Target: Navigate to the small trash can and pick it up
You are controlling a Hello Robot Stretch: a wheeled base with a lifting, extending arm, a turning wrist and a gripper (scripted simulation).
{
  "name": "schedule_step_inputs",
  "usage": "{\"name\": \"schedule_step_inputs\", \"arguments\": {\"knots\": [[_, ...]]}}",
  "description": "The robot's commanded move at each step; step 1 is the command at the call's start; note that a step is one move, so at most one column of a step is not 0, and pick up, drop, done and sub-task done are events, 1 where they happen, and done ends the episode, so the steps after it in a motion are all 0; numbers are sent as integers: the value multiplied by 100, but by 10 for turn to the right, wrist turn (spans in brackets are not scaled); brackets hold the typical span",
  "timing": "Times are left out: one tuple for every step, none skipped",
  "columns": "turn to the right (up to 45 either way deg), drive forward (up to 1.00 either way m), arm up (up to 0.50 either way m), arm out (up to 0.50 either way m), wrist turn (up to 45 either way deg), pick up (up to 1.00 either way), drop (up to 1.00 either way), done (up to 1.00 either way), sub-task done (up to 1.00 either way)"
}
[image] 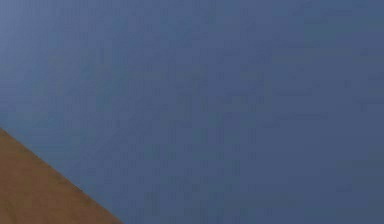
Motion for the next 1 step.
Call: {"name": "schedule_step_inputs", "arguments": {"knots": [[0,0,0,0,450,0,0,0,0]]}}
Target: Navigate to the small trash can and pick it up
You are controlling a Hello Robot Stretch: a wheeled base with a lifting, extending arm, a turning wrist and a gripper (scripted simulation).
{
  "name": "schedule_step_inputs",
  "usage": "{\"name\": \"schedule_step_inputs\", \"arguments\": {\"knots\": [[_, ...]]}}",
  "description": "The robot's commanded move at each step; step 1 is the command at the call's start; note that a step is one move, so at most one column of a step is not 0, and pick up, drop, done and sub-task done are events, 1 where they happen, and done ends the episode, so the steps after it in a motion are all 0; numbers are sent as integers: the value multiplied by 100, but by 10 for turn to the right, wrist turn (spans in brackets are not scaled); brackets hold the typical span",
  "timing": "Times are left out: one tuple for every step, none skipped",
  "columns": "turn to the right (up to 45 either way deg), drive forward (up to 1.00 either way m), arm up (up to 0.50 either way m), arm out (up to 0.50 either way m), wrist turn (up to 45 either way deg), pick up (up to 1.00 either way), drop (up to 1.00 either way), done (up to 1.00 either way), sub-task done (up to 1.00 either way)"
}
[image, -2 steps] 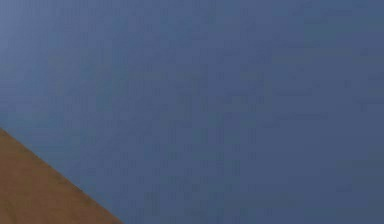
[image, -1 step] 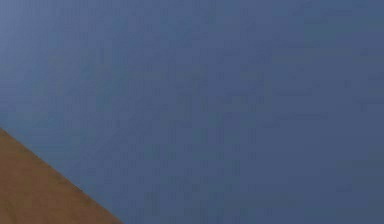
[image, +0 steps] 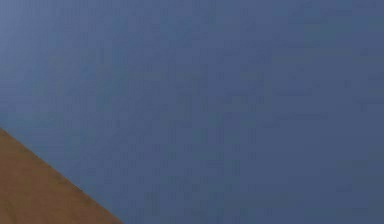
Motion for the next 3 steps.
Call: {"name": "schedule_step_inputs", "arguments": {"knots": [[0,0,0,0,270,0,0,0,0],[0,0,-30,0,0,0,0,0,0],[0,0,0,0,0,100,0,0,0]]}}
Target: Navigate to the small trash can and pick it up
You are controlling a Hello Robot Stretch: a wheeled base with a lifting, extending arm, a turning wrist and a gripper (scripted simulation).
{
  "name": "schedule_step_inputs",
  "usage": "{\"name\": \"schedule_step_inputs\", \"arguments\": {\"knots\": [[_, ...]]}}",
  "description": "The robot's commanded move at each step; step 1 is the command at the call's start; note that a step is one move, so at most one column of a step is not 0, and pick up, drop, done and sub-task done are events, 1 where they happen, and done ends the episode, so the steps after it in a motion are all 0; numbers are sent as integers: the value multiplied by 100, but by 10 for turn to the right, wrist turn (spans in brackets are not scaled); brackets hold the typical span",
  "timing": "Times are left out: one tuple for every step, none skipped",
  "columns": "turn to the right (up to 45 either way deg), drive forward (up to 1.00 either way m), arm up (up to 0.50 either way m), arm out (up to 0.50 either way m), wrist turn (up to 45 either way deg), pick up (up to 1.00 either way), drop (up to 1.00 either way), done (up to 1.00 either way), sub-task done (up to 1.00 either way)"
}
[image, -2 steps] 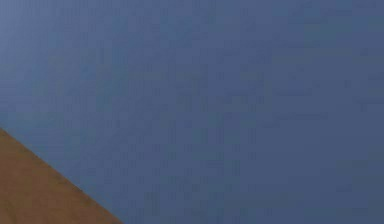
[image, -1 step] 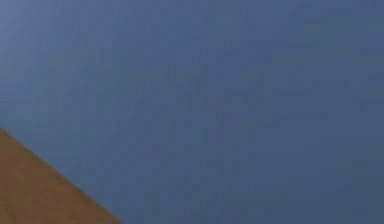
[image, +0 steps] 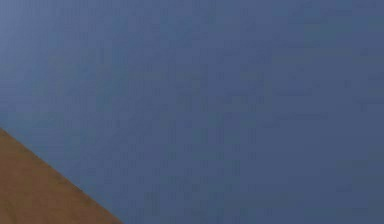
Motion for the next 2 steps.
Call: {"name": "schedule_step_inputs", "arguments": {"knots": [[0,0,10,0,0,0,0,0,0],[0,0,0,0,0,0,0,100,0]]}}
